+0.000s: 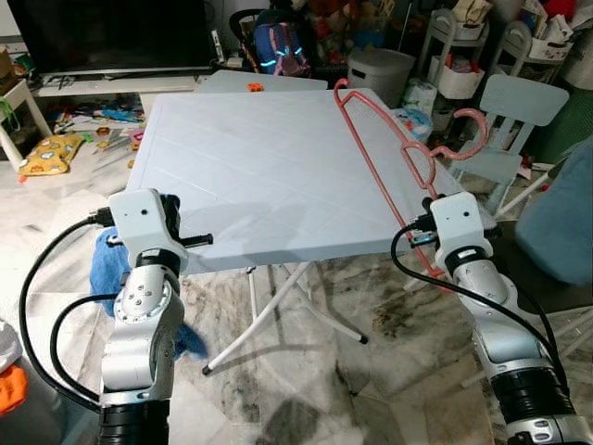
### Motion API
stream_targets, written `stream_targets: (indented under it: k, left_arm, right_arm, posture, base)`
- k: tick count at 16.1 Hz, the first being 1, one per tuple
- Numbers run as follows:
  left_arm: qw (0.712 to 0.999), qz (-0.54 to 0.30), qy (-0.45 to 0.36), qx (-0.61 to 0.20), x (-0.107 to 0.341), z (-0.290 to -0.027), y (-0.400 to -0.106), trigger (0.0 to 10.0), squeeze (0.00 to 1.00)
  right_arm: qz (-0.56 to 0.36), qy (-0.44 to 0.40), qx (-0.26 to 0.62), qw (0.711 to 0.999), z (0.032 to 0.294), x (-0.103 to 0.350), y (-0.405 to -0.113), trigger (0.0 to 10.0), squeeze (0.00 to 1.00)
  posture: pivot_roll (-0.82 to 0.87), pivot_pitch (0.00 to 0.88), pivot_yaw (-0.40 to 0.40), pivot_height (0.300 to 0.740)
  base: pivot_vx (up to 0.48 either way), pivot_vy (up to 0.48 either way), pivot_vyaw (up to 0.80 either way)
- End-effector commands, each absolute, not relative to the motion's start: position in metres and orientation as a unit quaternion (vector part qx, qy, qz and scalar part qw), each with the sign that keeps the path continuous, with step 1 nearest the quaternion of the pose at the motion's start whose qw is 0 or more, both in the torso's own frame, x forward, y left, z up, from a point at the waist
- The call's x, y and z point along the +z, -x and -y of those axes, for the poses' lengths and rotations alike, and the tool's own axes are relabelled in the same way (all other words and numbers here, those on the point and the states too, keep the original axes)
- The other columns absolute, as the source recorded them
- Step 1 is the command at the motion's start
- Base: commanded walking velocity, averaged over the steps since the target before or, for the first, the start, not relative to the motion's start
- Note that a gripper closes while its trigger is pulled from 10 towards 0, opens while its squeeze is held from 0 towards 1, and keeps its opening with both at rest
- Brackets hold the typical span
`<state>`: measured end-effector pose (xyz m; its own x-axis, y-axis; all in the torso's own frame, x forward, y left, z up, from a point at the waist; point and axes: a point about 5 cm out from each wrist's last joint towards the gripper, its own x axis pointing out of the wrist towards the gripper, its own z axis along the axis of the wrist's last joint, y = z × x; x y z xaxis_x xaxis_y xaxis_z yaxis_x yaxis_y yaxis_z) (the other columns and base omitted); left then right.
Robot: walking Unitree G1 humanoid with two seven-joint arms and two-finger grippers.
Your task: Hang hanger
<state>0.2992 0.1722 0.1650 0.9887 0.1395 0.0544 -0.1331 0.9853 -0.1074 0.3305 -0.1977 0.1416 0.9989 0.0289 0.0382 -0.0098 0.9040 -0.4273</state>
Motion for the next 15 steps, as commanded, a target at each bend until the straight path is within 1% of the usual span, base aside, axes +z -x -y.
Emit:
stream_targets:
  k: [1, 2, 8, 15]
  left_arm:
    - [0.996, 0.047, 0.05, 0.057, 0.172, -0.169, -0.302, 10.0, 0.0]
    - [0.996, 0.058, 0.05, 0.05, 0.177, -0.169, -0.303, 10.0, 0.0]
    - [0.995, 0.082, 0.044, 0.045, 0.19, -0.17, -0.307, 10.0, 0.0]
    - [0.994, 0.086, 0.043, 0.052, 0.191, -0.174, -0.308, 10.0, 0.0]
  right_arm:
    - [0.044, 0.218, 0.015, 0.975, 0.196, 0.151, -0.333, 10.0, 0.0]
    - [0.058, 0.221, 0.014, 0.974, 0.195, 0.156, -0.333, 10.0, 0.0]
    - [0.065, 0.22, 0.013, 0.973, 0.194, 0.159, -0.336, 10.0, 0.0]
    - [0.065, 0.224, 0.031, 0.972, 0.188, 0.155, -0.334, 10.0, 0.0]
  posture:
    - [-0.11, 0.0, -0.03, 0.74]
    - [-0.11, 0.0, -0.033, 0.74]
    - [-0.1, 0.0, -0.039, 0.74]
    - [-0.1, 0.0, -0.034, 0.74]
  base:
    - [0.341, 0.0, 0.0]
    - [0.461, 0.0, 0.0]
    - [0.469, 0.0, 0.0]
    - [0.469, 0.0, 0.0]
